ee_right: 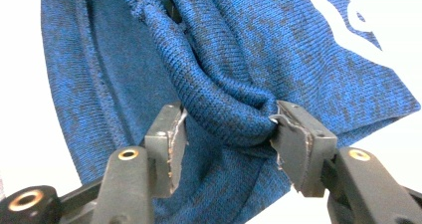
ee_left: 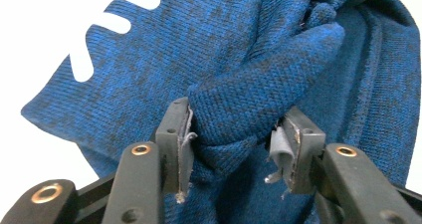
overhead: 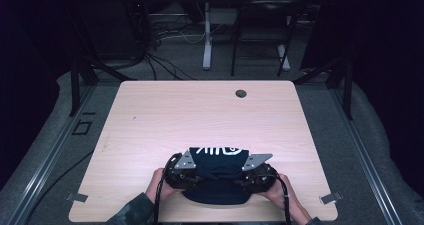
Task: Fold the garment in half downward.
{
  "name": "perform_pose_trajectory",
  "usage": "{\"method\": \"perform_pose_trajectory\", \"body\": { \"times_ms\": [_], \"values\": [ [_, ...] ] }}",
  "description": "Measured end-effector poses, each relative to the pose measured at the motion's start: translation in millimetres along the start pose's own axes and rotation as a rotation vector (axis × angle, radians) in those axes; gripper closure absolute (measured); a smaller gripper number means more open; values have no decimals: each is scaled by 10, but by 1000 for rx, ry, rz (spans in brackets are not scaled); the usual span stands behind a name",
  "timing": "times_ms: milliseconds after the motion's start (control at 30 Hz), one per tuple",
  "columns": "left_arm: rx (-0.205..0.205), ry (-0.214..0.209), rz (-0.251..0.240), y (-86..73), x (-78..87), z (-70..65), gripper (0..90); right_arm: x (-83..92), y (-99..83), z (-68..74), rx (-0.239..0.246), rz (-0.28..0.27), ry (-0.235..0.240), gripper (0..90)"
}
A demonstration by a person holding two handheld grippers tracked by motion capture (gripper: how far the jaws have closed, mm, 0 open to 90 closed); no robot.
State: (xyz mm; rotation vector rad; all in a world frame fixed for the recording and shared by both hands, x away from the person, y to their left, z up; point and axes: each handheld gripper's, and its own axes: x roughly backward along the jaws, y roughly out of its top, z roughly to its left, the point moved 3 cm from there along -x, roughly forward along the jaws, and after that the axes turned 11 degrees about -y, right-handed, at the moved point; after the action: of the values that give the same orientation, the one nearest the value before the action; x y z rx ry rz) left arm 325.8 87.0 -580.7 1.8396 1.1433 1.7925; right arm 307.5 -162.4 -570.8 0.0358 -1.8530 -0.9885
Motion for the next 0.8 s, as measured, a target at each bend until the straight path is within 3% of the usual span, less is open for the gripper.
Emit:
{"method": "perform_pose_trajectory", "body": {
  "times_ms": [200,433,567,700,800],
  "values": [
    [11,-6,-36,77,166,-51,415,162,13,-25,-24,-27,-16,428],
    [-10,32,-72,182,358,-82,378,312,69,-54,-31,-73,-7,429],
    [-34,79,-113,338,507,-44,363,411,171,-133,-63,-131,-23,429],
    [-39,140,-116,416,514,48,355,376,254,-248,-96,-144,-39,430],
    [-4,153,-89,395,405,137,343,265,275,-322,-120,-128,-47,429]
  ]
}}
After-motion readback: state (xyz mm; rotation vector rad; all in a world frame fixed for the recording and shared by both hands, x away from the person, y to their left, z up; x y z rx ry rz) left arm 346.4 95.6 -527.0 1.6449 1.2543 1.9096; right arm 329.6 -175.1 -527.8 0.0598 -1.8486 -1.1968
